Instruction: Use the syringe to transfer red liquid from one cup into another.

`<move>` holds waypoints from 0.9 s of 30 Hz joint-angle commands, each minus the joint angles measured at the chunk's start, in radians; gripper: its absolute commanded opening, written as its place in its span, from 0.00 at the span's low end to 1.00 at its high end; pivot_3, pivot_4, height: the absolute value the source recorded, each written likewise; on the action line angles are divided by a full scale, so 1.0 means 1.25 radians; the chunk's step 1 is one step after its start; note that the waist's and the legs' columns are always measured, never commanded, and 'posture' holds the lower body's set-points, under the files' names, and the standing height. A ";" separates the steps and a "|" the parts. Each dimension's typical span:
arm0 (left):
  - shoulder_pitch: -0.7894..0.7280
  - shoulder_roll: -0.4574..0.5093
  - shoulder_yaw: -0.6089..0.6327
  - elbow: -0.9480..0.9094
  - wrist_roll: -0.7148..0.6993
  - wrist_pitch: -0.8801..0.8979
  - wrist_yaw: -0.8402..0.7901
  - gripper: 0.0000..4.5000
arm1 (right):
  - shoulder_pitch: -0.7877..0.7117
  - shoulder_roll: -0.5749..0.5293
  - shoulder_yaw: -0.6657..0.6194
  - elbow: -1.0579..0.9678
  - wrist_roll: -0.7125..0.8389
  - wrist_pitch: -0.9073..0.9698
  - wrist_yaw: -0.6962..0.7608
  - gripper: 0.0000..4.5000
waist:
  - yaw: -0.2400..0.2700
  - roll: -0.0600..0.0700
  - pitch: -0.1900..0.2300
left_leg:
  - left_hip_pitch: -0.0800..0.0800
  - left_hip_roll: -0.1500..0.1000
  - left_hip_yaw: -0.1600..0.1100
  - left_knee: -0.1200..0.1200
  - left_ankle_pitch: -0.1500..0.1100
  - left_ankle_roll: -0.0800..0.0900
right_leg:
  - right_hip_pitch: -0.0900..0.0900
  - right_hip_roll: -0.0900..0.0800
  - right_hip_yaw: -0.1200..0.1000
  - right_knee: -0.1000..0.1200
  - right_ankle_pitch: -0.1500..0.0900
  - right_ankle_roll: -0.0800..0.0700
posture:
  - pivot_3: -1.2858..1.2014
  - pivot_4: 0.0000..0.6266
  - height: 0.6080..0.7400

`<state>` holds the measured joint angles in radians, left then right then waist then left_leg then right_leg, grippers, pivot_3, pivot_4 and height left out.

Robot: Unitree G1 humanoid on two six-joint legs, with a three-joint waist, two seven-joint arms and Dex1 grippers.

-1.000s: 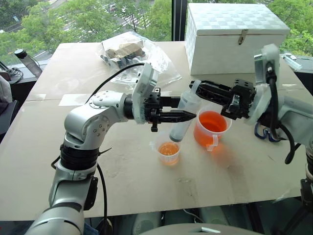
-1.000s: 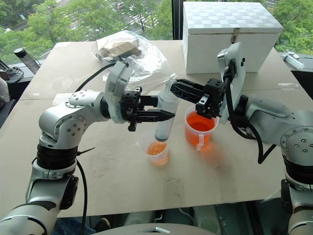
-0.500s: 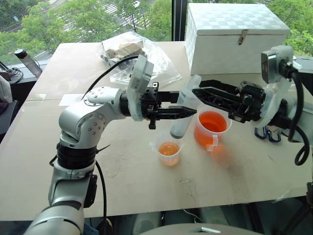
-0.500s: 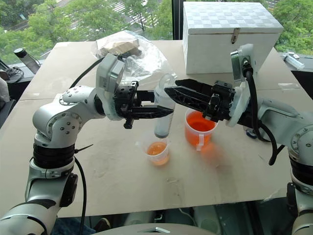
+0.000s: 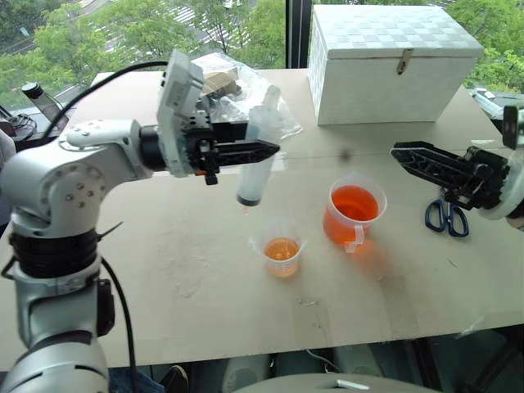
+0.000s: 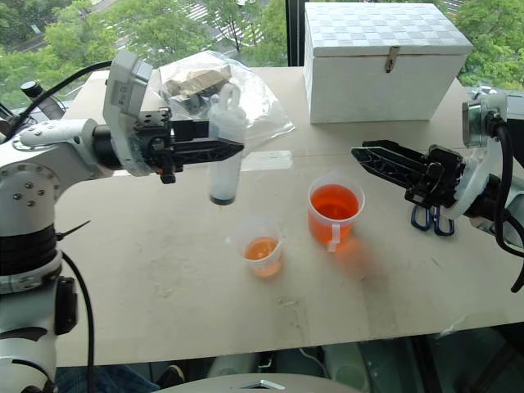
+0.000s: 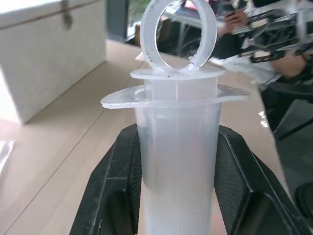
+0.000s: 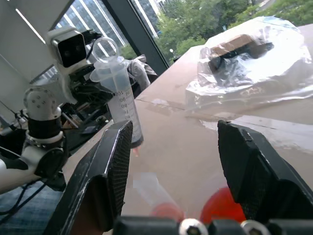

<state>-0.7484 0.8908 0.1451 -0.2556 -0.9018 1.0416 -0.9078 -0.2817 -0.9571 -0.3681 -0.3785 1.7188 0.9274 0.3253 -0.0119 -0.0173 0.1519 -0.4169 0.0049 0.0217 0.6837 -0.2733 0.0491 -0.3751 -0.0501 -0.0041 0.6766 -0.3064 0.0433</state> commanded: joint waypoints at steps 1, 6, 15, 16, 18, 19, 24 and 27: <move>0.050 0.064 -0.027 0.036 0.076 0.022 0.023 0.31 | 0.034 -0.019 -0.033 -0.010 -0.053 0.010 0.039 0.65 | 0.001 0.000 0.000 | 0.000 0.000 0.000 0.000 0.000 0.000 | 0.000 0.000 0.000 0.000 0.000 0.000 | 0.52 0.24 1.00; 0.143 0.101 -0.116 0.117 0.195 0.034 0.062 0.31 | 0.076 -0.032 -0.021 -0.019 -0.138 0.021 0.082 0.65 | 0.002 0.000 0.000 | 0.000 0.000 0.000 0.000 0.000 0.000 | 0.000 0.000 0.000 0.000 0.000 0.000 | 0.52 0.24 1.00; 0.116 0.028 -0.209 0.319 0.382 -0.104 0.099 0.89 | 0.305 -0.033 -0.139 -0.078 -0.389 -0.070 0.366 0.66 | 0.021 -0.001 0.001 | 0.000 0.000 0.000 -0.001 -0.002 0.003 | -0.001 0.000 0.000 0.000 0.000 0.000 | 0.52 0.24 1.00; 0.113 0.020 -0.194 0.325 0.385 -0.119 0.097 0.95 | 0.336 -0.026 -0.161 -0.075 -0.415 -0.082 0.383 0.66 | 0.023 -0.001 0.000 | 0.000 0.000 0.000 -0.001 -0.002 0.003 | -0.001 0.000 0.000 0.000 0.000 0.000 | 0.52 0.24 1.00; 0.120 0.020 -0.170 0.314 0.396 -0.157 0.098 0.98 | 0.386 -0.018 -0.177 -0.045 -0.488 -0.115 0.404 0.66 | 0.022 -0.002 0.000 | 0.000 0.000 0.000 0.000 -0.002 0.003 | 0.000 -0.001 0.000 0.000 0.000 0.000 | 0.52 0.24 1.00; 0.130 0.023 -0.155 0.298 0.407 -0.208 0.093 0.98 | 0.417 -0.020 -0.174 -0.024 -0.561 -0.151 0.408 0.66 | 0.022 -0.002 0.000 | 0.000 0.000 0.000 0.000 -0.002 0.003 | 0.000 -0.001 0.000 0.000 0.000 0.000 | 0.52 0.24 1.00; 0.199 -0.020 0.043 0.137 0.263 -0.298 0.028 1.00 | 0.550 0.033 -0.194 -0.009 -0.723 -0.312 0.510 0.99 | 0.021 -0.002 0.000 | -0.001 0.000 0.000 -0.001 0.000 0.000 | -0.001 -0.001 0.000 -0.001 0.000 0.000 | 0.52 0.24 1.00; 0.369 -0.002 0.158 -0.066 0.139 -0.226 -0.029 1.00 | 0.592 0.113 -0.154 -0.026 -0.802 -0.413 0.517 0.99 | 0.006 -0.001 -0.001 | 0.000 0.000 0.001 -0.001 0.000 0.000 | 0.000 -0.001 0.001 -0.001 0.000 0.000 | 0.52 0.24 1.00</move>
<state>-0.3632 0.8682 0.2692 -0.2131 -0.6579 0.7332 -0.9003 0.4456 -0.8457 -0.5614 -0.3890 0.7734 0.4969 0.9620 -0.0049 -0.0182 0.1508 -0.4159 0.0054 0.0226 0.6812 -0.2736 0.0487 -0.3750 -0.0521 -0.0022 0.6746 -0.3066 0.0431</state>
